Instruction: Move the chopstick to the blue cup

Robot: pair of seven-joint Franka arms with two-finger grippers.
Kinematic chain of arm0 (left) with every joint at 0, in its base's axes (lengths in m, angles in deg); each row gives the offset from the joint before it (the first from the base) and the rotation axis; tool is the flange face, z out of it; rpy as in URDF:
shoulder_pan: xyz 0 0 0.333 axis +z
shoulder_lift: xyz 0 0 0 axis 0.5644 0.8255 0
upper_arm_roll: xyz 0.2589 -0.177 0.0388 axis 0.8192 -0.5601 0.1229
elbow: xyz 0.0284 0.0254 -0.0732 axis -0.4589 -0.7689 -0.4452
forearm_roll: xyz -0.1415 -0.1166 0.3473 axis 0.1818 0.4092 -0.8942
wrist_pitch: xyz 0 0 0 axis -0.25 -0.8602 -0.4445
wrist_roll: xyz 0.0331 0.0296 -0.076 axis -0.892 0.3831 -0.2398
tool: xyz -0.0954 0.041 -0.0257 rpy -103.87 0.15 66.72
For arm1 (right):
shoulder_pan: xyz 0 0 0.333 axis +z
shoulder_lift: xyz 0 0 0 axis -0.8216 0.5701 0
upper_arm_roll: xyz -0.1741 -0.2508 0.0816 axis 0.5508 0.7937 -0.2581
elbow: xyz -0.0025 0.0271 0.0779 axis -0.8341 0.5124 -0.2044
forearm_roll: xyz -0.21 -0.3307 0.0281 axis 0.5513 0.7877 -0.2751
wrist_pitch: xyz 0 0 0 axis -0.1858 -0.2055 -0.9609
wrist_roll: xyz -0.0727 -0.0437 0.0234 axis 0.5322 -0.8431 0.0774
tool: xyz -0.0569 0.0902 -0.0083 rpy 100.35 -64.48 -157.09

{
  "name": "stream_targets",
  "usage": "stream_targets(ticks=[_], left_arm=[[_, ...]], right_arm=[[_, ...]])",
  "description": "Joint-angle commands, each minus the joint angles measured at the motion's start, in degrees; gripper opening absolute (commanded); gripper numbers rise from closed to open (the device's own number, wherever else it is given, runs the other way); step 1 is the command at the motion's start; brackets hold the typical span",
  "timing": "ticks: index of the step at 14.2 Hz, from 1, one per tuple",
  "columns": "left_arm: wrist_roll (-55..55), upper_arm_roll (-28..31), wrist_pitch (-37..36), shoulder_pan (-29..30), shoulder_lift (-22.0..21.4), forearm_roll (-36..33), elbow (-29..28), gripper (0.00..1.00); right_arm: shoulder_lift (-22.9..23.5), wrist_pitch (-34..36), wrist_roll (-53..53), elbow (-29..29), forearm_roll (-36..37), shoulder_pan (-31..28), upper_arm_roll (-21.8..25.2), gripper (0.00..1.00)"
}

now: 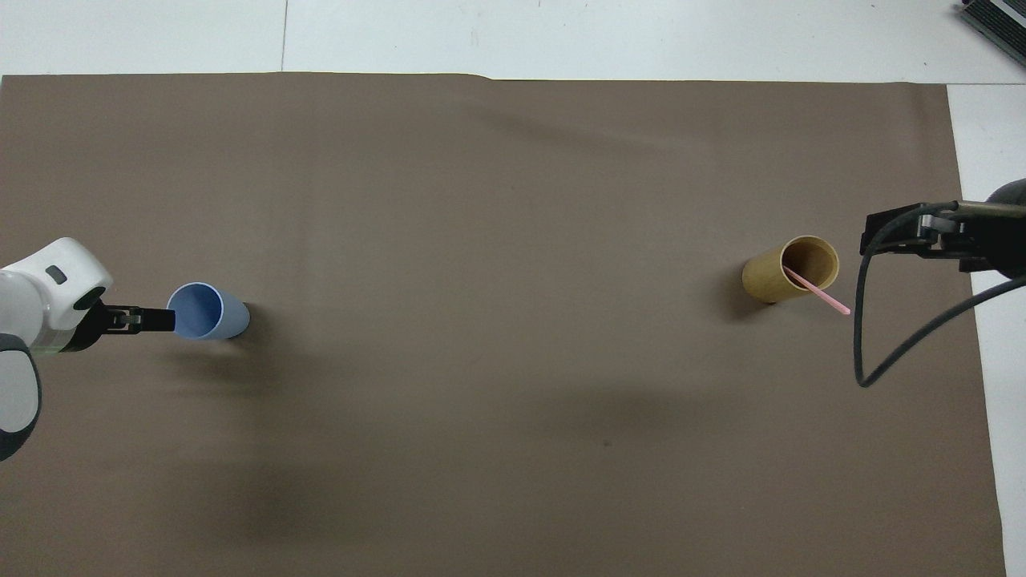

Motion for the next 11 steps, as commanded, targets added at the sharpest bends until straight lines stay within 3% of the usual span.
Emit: stream_targets(ticks=[1,3,4,7,11], left_arm=[[-0.18,-0.3,2.44,-0.38,-0.11,-0.56,-1.36,1.0],[-0.26,-0.39,3.23,-0.46,0.59,-0.48,-1.36,1.0],[-0.35,-0.39,3.5,-0.64,0.68,-0.47,-1.18,0.95],[-2.28,-0.3,3.59,-1.43,1.56,-0.47,-1.09,0.66],[-5.87,-0.3,3.5,-2.92,1.56,-0.56,-1.09,0.49]], right_arm=[[0.17,1.1,0.9,-0.83,-0.53,-0.62,-0.25,1.0],[0.17,1.1,0.9,-0.83,-0.61,-0.62,-0.25,1.0],[0.17,1.1,0.9,-0.83,-0.61,-0.62,-0.25,1.0],[0.17,1.1,0.9,-0.83,-0.53,-0.62,-0.25,1.0],[0.17,1.1,0.9,-0.83,-0.53,-0.62,-0.25,1.0]])
